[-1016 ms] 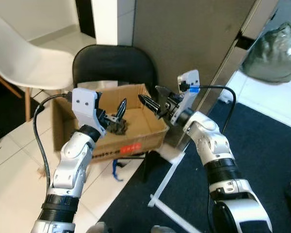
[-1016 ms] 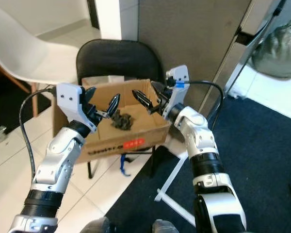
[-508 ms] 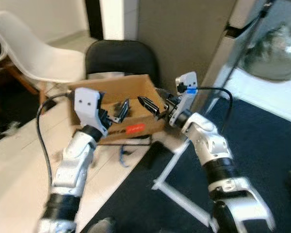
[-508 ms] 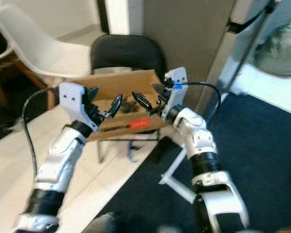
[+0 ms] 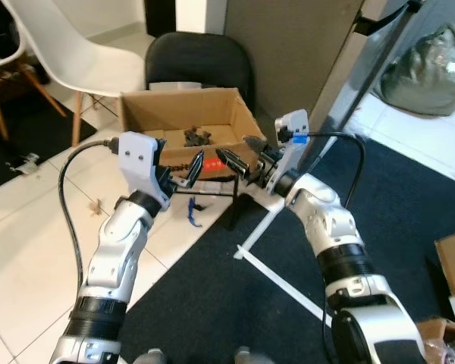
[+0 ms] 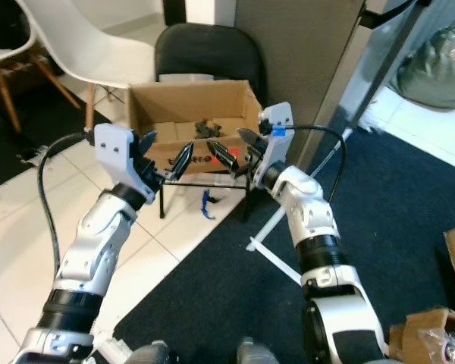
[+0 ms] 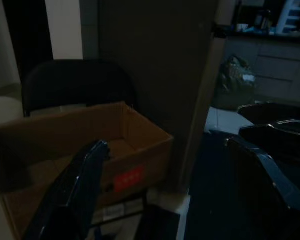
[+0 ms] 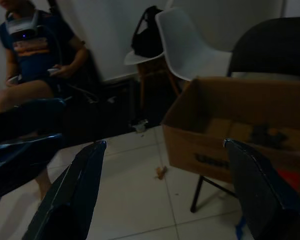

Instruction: Picking trash to rubbish bin

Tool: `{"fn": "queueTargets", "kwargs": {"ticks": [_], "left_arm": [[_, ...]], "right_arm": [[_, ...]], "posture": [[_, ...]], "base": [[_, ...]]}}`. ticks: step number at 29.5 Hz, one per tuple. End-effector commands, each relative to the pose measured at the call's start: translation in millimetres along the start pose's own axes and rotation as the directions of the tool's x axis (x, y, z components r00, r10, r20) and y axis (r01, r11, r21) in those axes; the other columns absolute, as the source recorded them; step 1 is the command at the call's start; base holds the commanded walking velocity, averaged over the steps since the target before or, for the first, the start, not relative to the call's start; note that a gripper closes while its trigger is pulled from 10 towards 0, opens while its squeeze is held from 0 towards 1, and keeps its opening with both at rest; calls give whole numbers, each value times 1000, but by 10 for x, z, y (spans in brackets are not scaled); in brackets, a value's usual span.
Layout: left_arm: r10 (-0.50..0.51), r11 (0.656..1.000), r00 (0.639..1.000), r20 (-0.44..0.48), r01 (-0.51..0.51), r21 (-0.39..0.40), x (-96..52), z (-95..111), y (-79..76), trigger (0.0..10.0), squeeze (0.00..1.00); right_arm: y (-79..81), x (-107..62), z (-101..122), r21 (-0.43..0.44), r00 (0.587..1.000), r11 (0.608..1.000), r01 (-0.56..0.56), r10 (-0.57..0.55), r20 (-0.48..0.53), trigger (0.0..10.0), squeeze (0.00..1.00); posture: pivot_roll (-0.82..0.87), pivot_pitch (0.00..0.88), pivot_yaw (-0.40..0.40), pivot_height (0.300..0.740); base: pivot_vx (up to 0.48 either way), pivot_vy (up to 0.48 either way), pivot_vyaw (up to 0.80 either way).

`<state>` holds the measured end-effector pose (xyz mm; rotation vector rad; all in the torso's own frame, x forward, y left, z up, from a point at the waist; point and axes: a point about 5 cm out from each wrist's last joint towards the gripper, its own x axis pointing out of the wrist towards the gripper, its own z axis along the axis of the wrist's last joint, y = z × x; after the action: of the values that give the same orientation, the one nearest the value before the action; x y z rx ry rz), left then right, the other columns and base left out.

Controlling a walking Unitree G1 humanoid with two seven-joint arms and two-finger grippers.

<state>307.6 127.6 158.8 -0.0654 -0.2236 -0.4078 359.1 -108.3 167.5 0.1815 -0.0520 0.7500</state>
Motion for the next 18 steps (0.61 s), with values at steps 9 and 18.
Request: {"fn": "queueTargets", "kwargs": {"ticks": [9,18], "left_arm": [[-21,1000,1000,-1,21,3,15,-10,-30,10000,0],[-24,1000,1000,-2,24,1,17,-16,-24,10000,0]], "right_arm": [[-23,-11,-2,-5,1000,1000,6,-6,-4,10000,0],[-32,-8,-5,5,1000,1000,8,-8,-3,10000,0]], "posture": [[-30,0,-53,740],[-29,0,-53,740]], "base": [[-375,0,0],[-374,0,0]]}}
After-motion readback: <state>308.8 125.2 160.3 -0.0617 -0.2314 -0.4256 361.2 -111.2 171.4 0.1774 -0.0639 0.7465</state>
